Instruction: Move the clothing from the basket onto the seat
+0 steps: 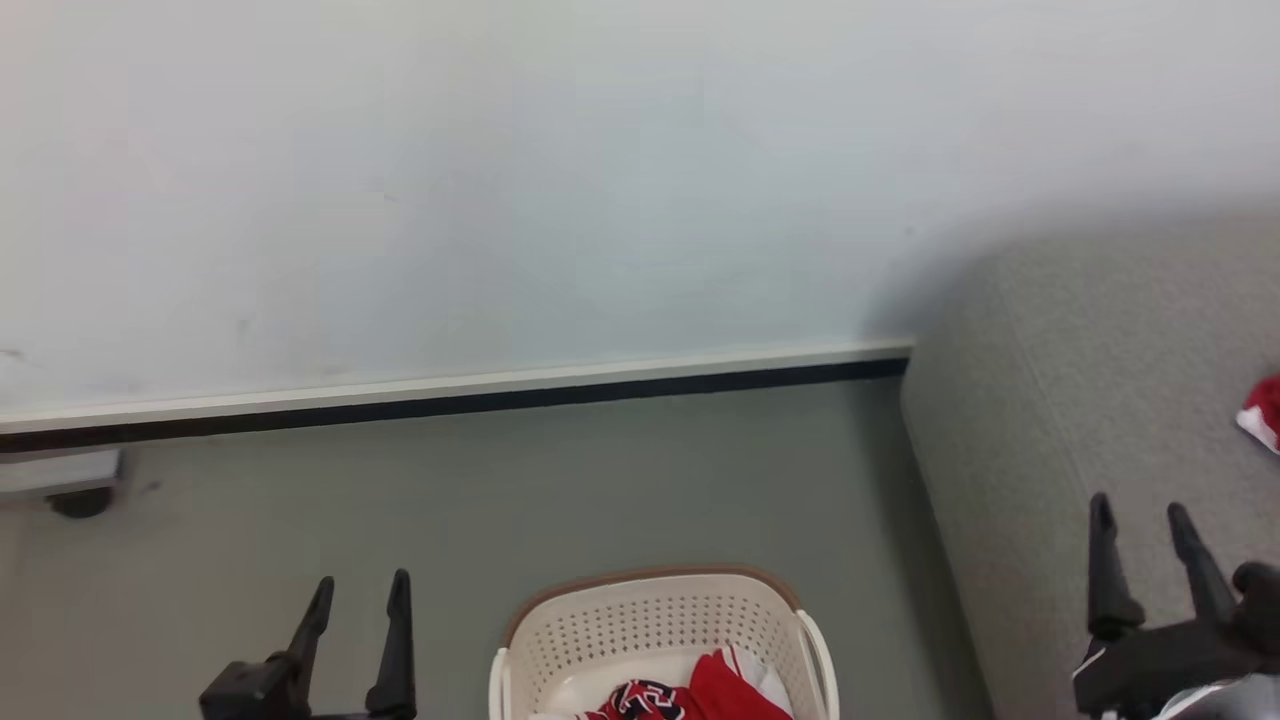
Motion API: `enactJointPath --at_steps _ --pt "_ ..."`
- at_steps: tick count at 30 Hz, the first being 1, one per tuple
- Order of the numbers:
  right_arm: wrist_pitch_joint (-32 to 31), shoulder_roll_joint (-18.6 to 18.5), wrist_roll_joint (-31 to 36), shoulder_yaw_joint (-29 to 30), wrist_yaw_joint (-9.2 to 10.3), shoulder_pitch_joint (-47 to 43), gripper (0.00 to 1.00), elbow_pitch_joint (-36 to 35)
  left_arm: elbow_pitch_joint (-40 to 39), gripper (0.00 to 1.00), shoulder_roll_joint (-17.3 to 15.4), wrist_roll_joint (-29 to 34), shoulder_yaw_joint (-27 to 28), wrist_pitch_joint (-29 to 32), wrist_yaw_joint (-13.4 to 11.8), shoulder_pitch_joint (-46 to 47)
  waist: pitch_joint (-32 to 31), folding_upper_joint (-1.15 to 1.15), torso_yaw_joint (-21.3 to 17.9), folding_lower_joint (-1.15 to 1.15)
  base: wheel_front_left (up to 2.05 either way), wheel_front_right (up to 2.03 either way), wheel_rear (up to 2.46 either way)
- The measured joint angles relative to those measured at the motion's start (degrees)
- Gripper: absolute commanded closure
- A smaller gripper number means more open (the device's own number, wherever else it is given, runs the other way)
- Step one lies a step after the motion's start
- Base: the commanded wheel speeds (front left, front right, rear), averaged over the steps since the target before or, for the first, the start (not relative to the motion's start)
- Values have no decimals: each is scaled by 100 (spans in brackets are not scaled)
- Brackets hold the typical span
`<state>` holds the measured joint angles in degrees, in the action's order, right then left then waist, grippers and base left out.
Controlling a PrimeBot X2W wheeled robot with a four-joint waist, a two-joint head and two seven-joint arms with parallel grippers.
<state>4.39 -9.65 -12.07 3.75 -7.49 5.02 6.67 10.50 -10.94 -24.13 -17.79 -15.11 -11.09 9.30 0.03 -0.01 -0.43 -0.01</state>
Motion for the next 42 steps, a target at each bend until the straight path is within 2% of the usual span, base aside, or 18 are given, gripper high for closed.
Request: enactJointPath --at_steps 8,14,24,42 --pt "-196 366 366 -537 0 -507 0 -423 2 0 -52 237 534 0 512 -427 -269 0 369 0 0 0 0" --pt "-211 477 559 -542 0 -946 0 -559 60 0 24 489 720 0 787 -517 -286 1 432 1 0 0 0" --pt "-164 570 701 -631 0 -1114 0 -650 51 0 119 664 1004 0 949 -622 -252 1 315 1 0 0 0" --pt "-33 639 715 -743 0 -1030 0 -493 126 0 360 916 1183 0 1157 -693 -213 1 256 1 0 0 0"
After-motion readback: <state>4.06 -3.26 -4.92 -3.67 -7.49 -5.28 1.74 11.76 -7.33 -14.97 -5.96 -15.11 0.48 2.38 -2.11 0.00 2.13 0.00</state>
